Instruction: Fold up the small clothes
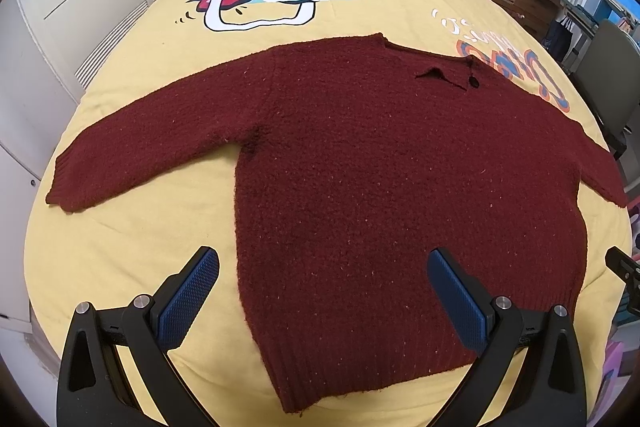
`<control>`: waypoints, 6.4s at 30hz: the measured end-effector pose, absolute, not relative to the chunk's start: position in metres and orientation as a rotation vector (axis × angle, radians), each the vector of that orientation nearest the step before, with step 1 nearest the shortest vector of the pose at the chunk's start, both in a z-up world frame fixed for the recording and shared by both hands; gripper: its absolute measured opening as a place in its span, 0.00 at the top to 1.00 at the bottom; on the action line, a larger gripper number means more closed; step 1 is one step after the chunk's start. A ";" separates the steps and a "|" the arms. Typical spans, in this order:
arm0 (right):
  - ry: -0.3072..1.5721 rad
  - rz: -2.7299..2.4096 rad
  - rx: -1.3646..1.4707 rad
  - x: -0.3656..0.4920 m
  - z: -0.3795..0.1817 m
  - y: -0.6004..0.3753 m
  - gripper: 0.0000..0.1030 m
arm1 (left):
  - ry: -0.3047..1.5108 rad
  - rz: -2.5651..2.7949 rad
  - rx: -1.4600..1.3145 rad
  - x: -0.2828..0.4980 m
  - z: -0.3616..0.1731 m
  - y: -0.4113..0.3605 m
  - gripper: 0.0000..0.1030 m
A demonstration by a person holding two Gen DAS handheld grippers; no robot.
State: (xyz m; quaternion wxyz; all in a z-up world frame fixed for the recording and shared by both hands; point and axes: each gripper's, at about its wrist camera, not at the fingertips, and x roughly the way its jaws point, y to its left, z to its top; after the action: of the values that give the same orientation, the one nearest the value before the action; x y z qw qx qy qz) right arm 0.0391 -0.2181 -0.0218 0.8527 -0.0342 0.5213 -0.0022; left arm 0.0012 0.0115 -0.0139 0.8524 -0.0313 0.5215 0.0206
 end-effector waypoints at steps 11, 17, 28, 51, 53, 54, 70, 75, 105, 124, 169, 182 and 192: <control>1.027 -0.106 0.048 0.084 -0.021 -0.320 0.00 | 1.105 0.017 -0.064 0.047 -0.013 0.020 0.01; 1.063 -0.246 0.212 0.120 -0.055 -0.416 0.00 | 1.156 0.060 -0.055 0.073 -0.035 0.027 0.01; 1.116 -0.489 0.594 0.158 -0.131 -0.568 0.00 | 1.248 0.074 -0.125 0.091 -0.074 0.041 0.01; 0.923 -0.323 0.547 0.193 -0.051 -0.563 0.89 | 1.298 0.081 -0.145 0.089 -0.084 0.063 0.01; 0.889 -0.262 0.494 0.198 -0.022 -0.534 0.89 | 1.300 0.078 -0.138 0.086 -0.082 0.064 0.01; 0.868 -0.225 0.466 0.202 -0.006 -0.514 0.89 | 1.297 0.076 -0.138 0.084 -0.081 0.066 0.01; 0.907 0.213 0.235 0.259 0.045 -0.240 0.89 | 1.188 0.042 -0.112 0.094 -0.043 0.082 0.01; 1.055 0.293 0.168 0.252 -0.018 -0.183 0.89 | 1.181 0.040 -0.103 0.102 -0.048 0.082 0.01; 1.225 0.144 0.059 0.172 -0.089 -0.237 0.23 | 1.217 -0.022 -0.024 0.110 -0.057 0.049 0.01; 1.242 -0.049 0.259 0.152 -0.120 -0.345 0.23 | 1.185 -0.432 0.334 0.157 -0.058 -0.190 0.01; 1.302 -0.041 0.226 0.162 -0.149 -0.328 0.23 | 1.251 -0.136 0.030 0.210 -0.105 -0.097 0.56; 1.305 -0.030 0.224 0.162 -0.148 -0.332 0.23 | 1.288 -0.150 0.116 0.215 -0.108 -0.107 0.86; 1.323 -0.047 0.216 0.171 -0.153 -0.335 0.23 | 1.196 -0.069 -0.280 0.176 -0.105 -0.024 0.85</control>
State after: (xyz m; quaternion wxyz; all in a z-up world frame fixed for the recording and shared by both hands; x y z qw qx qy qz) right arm 0.1714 -0.3347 -0.1529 0.7835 0.1001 0.6129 -0.0217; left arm 0.1765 -0.0236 -0.1048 0.8167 -0.1311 0.5610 -0.0326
